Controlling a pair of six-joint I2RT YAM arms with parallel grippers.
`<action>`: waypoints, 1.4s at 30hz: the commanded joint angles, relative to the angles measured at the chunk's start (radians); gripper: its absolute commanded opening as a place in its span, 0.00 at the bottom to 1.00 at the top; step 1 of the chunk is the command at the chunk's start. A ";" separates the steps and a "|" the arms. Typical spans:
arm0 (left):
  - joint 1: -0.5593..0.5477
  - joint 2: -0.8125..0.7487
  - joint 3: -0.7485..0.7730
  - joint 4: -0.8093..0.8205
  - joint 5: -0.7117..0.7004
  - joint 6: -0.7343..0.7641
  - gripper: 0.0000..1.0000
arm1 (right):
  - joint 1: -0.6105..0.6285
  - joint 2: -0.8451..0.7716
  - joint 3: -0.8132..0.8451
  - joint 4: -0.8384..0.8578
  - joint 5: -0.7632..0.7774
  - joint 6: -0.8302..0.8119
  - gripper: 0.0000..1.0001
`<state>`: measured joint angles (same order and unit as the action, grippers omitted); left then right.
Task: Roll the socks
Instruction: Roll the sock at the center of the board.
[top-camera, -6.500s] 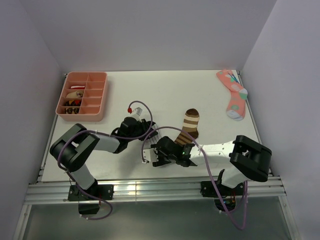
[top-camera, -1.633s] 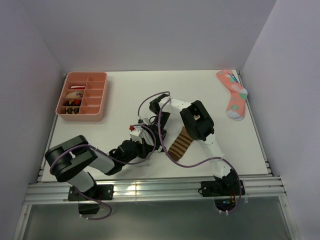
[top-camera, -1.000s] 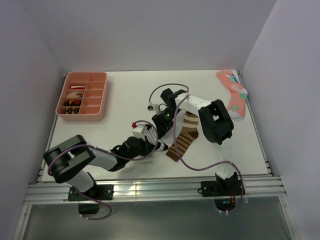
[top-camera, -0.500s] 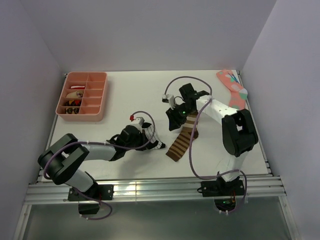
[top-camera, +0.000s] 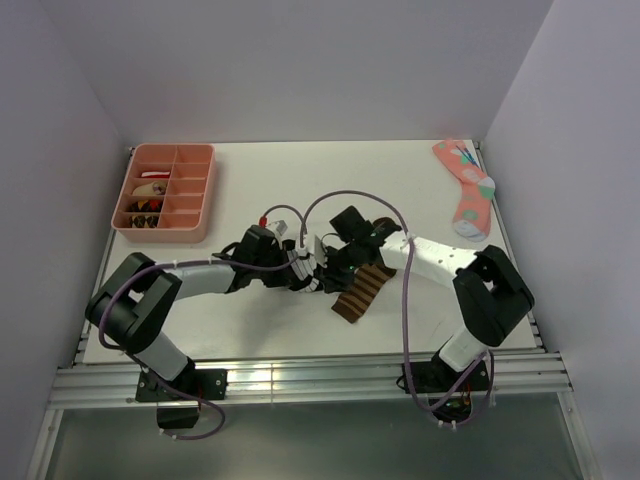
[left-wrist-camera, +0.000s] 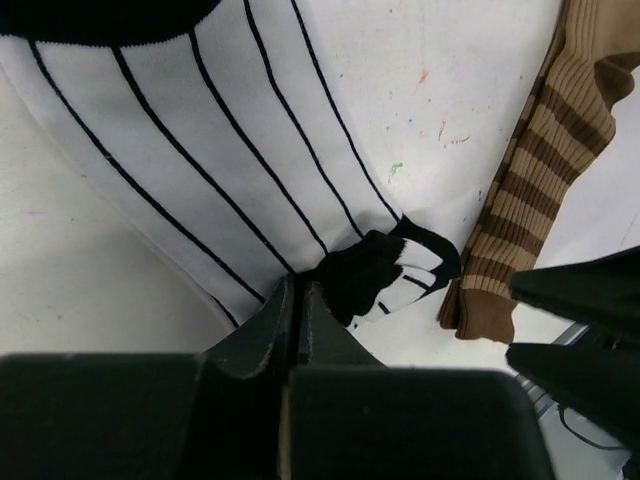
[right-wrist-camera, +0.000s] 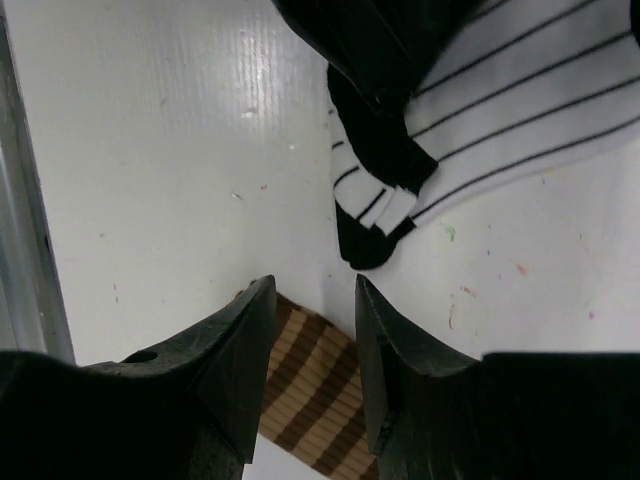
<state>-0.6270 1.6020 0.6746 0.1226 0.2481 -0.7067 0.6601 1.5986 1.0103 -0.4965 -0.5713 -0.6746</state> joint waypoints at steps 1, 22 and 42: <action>0.009 0.033 0.031 -0.115 0.057 0.042 0.00 | 0.030 -0.048 -0.028 0.125 0.057 -0.062 0.45; 0.030 0.078 -0.001 -0.120 0.220 0.042 0.00 | 0.269 -0.152 -0.274 0.407 0.263 -0.221 0.44; 0.036 0.041 -0.030 -0.120 0.214 0.042 0.00 | 0.372 -0.034 -0.271 0.447 0.456 -0.302 0.38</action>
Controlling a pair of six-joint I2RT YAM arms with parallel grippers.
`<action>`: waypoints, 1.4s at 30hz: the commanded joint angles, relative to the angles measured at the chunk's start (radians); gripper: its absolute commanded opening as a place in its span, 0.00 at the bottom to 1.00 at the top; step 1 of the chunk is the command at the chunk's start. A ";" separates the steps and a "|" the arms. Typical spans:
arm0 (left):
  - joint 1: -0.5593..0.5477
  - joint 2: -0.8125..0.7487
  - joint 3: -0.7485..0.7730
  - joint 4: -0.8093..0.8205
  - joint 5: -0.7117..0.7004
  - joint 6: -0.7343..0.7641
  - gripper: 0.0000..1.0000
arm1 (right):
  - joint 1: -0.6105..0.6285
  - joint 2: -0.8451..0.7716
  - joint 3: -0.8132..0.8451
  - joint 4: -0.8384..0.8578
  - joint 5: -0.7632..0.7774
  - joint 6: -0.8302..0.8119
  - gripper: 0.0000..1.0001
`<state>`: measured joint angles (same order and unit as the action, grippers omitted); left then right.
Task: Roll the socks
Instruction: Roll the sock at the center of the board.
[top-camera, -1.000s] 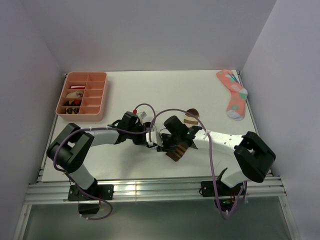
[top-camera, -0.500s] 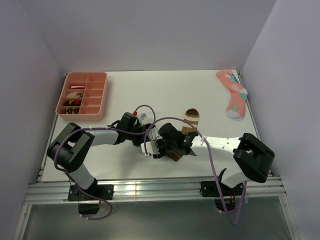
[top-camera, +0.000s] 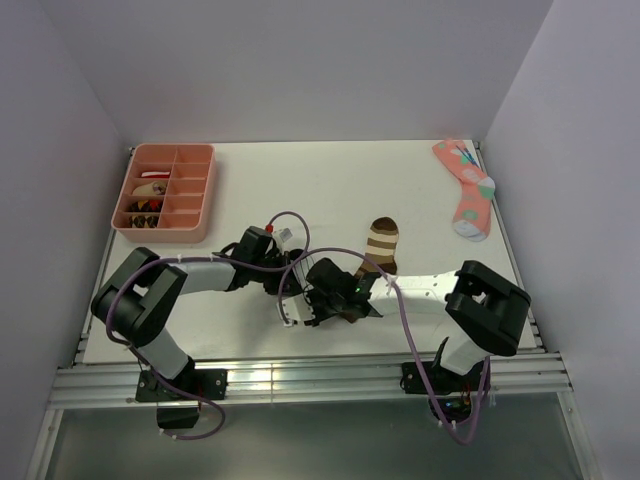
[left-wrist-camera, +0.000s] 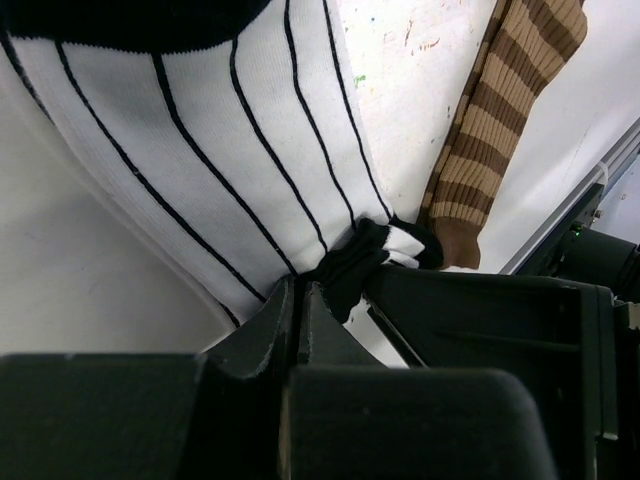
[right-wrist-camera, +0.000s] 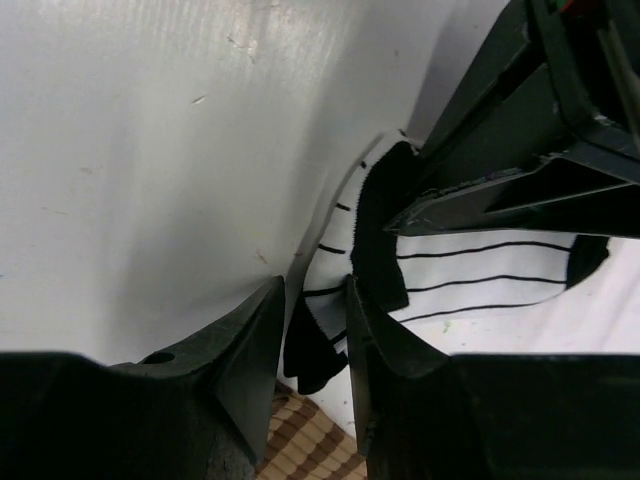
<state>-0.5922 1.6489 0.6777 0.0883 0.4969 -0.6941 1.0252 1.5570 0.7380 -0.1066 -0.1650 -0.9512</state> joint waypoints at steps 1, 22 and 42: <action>0.002 -0.008 -0.035 -0.085 -0.035 0.030 0.00 | 0.007 0.012 0.001 0.058 0.051 -0.029 0.38; 0.002 -0.049 -0.072 -0.041 -0.023 0.008 0.00 | 0.003 0.014 0.041 0.024 0.019 0.015 0.10; -0.032 -0.415 -0.262 0.180 -0.358 -0.215 0.24 | -0.080 0.199 0.357 -0.564 -0.300 0.101 0.06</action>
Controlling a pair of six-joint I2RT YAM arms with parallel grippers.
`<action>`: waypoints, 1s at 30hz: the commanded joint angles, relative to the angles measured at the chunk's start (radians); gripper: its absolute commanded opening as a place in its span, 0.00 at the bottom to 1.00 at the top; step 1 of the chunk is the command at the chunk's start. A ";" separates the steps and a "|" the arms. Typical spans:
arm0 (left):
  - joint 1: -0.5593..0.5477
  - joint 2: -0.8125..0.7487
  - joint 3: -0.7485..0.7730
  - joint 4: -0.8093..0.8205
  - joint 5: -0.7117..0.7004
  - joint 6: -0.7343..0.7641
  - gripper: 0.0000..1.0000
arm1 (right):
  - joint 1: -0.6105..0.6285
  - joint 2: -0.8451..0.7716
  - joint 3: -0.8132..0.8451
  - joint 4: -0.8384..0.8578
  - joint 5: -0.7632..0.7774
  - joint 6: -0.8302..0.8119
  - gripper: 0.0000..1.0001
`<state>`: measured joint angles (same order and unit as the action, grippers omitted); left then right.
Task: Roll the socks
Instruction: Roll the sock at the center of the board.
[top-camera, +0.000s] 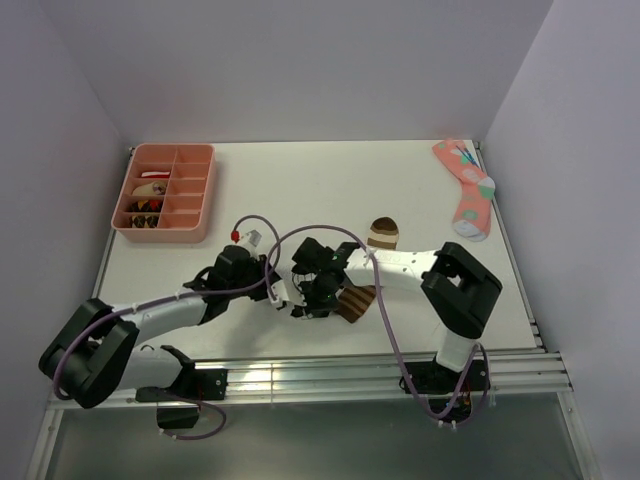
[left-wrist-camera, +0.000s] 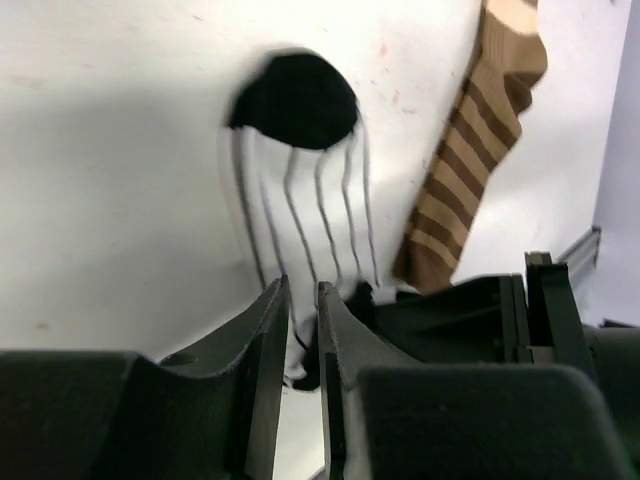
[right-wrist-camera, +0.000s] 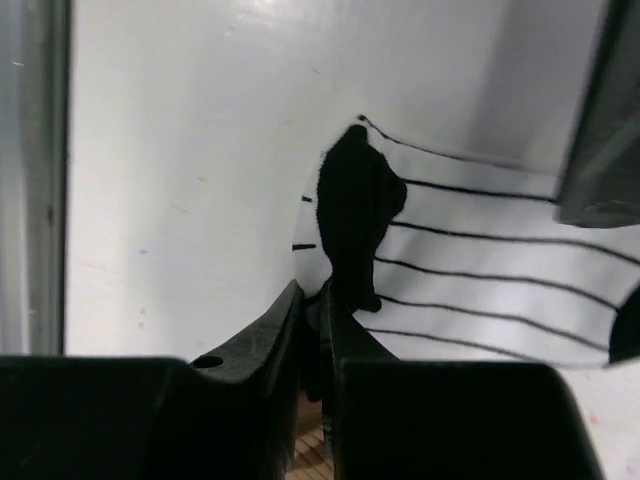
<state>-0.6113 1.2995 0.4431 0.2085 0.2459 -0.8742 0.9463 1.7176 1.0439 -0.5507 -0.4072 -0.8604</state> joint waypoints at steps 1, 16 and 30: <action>-0.015 -0.086 -0.059 0.077 -0.125 -0.039 0.24 | -0.006 0.051 0.077 -0.156 -0.070 0.009 0.06; -0.214 -0.493 -0.372 0.311 -0.442 0.017 0.30 | -0.201 0.379 0.473 -0.615 -0.374 -0.091 0.06; -0.415 -0.263 -0.279 0.456 -0.531 0.237 0.32 | -0.244 0.614 0.683 -0.890 -0.441 -0.126 0.06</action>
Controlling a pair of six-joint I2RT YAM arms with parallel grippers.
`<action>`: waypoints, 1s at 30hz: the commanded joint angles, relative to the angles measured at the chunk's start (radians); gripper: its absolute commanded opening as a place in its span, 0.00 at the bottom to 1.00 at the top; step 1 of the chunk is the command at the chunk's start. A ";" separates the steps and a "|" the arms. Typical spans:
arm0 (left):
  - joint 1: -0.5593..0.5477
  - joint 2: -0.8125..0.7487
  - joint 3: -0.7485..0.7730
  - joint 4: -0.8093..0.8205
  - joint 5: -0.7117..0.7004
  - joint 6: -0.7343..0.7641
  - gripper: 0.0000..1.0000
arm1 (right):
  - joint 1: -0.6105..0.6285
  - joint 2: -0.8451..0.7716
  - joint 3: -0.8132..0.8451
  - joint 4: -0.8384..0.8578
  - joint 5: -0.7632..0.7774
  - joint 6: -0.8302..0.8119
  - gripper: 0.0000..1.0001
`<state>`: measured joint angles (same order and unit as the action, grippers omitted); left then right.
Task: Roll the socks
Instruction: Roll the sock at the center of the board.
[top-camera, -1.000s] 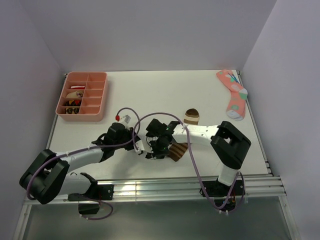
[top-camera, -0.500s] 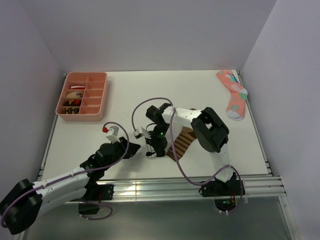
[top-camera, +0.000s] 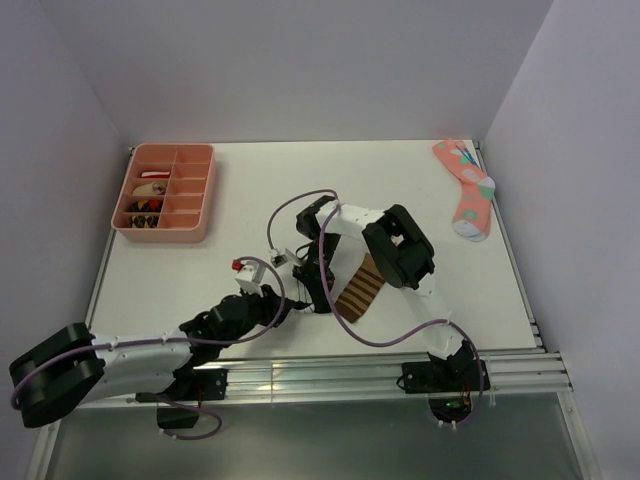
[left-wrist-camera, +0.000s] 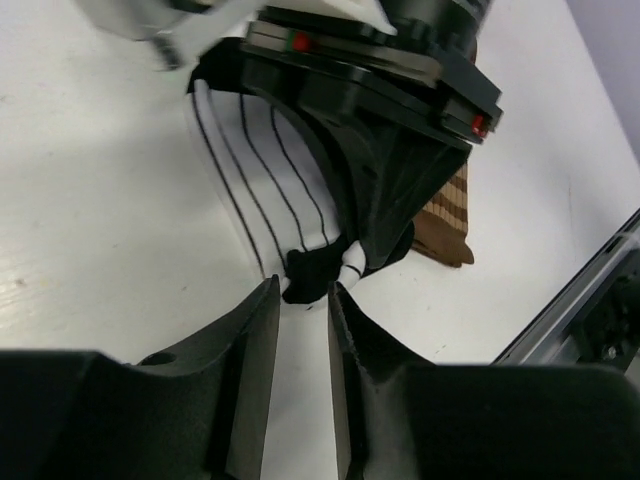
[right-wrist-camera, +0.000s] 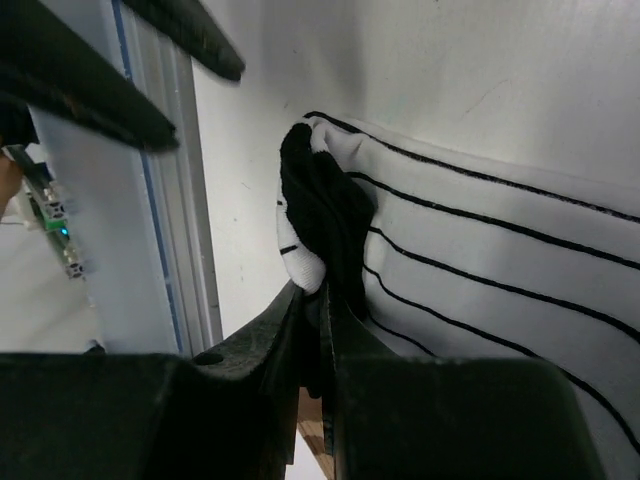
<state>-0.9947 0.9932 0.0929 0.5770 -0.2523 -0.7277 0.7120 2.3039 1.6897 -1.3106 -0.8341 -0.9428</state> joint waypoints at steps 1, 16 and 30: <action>-0.036 0.064 0.079 0.099 -0.018 0.112 0.33 | -0.011 0.031 0.036 -0.128 -0.014 -0.042 0.07; -0.062 0.377 0.241 0.142 0.125 0.272 0.42 | -0.039 0.026 0.024 -0.128 -0.023 -0.044 0.07; -0.064 0.444 0.245 0.152 0.127 0.269 0.41 | -0.054 0.026 0.018 -0.125 -0.048 -0.036 0.06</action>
<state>-1.0519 1.4261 0.3096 0.6800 -0.1440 -0.4732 0.6712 2.3180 1.6997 -1.3392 -0.8658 -0.9630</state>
